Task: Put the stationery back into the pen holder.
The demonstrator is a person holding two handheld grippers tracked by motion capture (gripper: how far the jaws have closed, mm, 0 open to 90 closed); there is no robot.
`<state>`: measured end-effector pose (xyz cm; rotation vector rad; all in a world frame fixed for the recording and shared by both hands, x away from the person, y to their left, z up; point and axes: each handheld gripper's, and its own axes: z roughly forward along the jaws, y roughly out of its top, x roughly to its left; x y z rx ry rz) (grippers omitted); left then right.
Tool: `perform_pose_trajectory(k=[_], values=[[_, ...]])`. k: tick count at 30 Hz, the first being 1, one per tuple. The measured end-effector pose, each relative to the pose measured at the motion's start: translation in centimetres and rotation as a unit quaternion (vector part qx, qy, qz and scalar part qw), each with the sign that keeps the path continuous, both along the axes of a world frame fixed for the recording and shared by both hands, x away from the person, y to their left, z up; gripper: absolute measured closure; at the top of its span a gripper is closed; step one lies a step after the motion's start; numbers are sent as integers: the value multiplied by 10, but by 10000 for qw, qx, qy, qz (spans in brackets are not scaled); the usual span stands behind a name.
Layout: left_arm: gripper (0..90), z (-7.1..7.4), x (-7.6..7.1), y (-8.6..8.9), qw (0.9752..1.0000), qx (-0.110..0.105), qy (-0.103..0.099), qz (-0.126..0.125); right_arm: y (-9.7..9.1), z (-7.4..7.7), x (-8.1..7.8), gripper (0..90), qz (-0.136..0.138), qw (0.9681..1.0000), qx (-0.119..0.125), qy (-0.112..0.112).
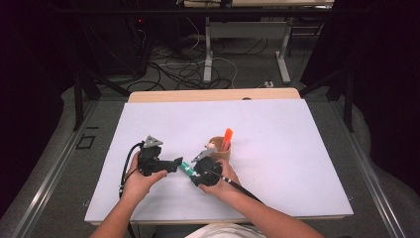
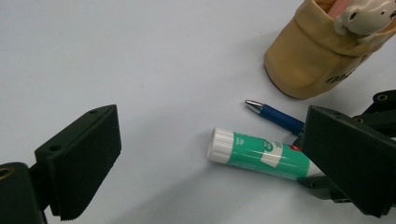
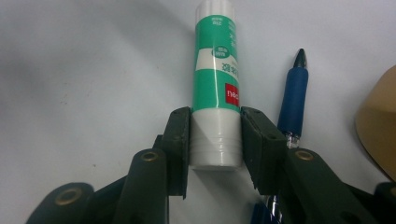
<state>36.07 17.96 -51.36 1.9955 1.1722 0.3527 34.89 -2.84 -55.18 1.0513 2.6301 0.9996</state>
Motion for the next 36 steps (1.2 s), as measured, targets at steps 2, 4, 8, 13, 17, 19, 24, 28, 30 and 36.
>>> perform_pose_trajectory(k=[2, 4, 8, 13, 17, 19, 24, 28, 30, 36], values=[[51, 0, 0, 0, 10000, -2, -1, 1, 0, 0, 0, 645, -13, 10000, 6, 7], [51, 0, 0, 0, 10000, 12, 3, 11, 0, 0, 0, 646, -33, 10000, -8, 10], [51, 0, 0, 1, 10000, 14, -4, 17, 1, 1, -1, 648, -63, 10000, -42, 26], [51, 1, 0, 2, 10000, -8, -20, 30, 0, 2, -1, 649, -49, 10000, -56, 54], [51, 2, 1, 2, 10000, 0, -42, 19, -1, 5, -2, 650, 33, 10000, 14, 47], [51, 2, 0, 2, 10000, -22, -30, 18, -2, 8, -3, 650, 75, 10000, 30, -14], [55, 4, 0, 3, 10000, -26, -54, 22, -4, 14, -6, 650, 236, 9997, 28, -62], [56, 5, 0, 4, 10000, -2, -80, 18, -8, 20, -11, 650, 432, 9987, -54, -250], [57, 6, 0, 4, 9999, -12, -110, 12, -11, 22, -14, 649, 530, 9978, -112, -390], [60, 7, 0, 4, 10000, 4, -96, 11, -21, 27, -20, 649, 759, 9934, -366, -780]])
